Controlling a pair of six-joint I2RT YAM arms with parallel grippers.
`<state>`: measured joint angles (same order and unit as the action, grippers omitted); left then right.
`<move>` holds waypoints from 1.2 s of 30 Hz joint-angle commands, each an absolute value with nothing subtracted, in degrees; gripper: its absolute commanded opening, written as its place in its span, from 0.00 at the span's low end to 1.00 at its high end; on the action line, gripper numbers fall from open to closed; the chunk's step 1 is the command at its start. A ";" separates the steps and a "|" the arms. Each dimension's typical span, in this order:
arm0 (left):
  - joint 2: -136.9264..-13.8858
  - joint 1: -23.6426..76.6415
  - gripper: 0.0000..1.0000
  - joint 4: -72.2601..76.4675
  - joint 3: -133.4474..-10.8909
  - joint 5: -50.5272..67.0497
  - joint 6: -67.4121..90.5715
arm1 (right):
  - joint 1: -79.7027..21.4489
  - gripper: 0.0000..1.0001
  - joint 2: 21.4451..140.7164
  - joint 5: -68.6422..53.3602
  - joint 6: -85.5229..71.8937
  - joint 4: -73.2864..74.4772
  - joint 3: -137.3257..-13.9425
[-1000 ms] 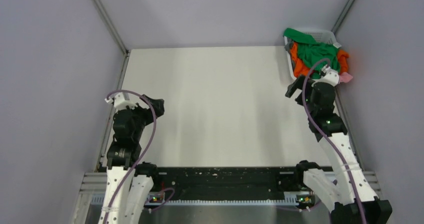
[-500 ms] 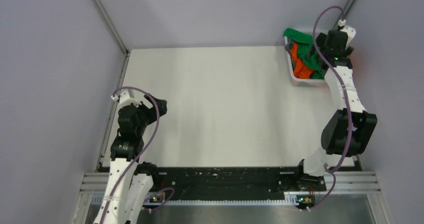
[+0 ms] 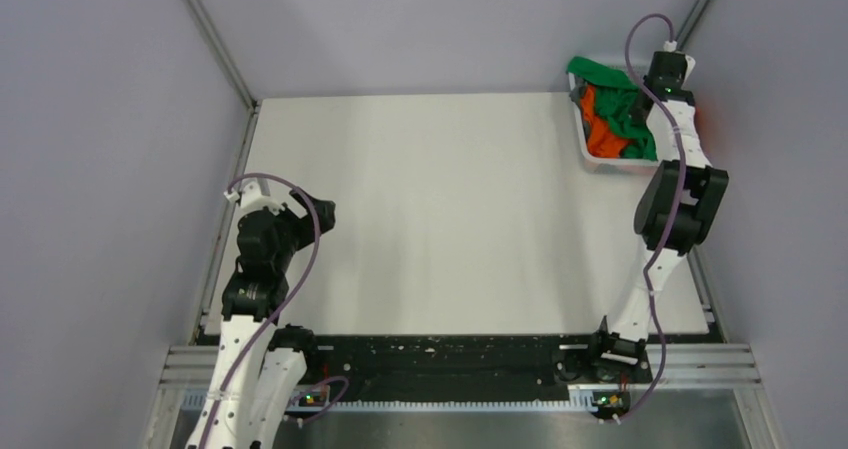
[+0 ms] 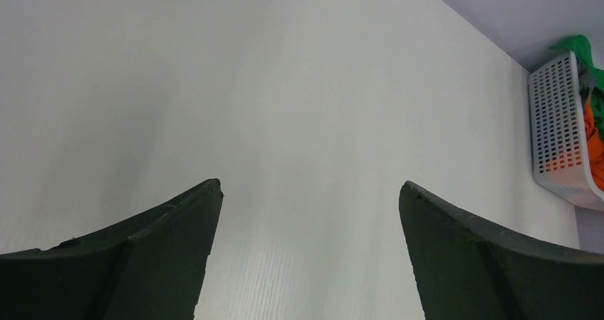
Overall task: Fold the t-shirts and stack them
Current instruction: Grab crumpled tshirt from bin with the right arm, then move the tshirt to the center of the board
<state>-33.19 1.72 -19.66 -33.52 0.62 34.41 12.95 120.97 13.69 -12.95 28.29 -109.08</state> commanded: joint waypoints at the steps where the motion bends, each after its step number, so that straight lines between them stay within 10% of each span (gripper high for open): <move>1: -33.43 1.69 0.99 -16.69 -33.80 1.02 34.01 | 13.45 0.00 116.66 10.42 -11.31 29.30 -116.74; 15: -30.92 1.72 0.99 -16.48 -33.95 4.40 34.54 | 10.29 0.00 97.97 -17.69 -11.58 25.42 -125.88; 26: -29.30 1.68 0.99 -16.97 -33.91 4.92 35.42 | -14.71 0.00 89.48 -37.89 -18.25 15.45 -126.84; 36: -26.08 1.71 0.99 -28.34 -37.95 -1.54 39.00 | -26.19 0.01 71.35 -15.97 -16.79 13.98 -91.69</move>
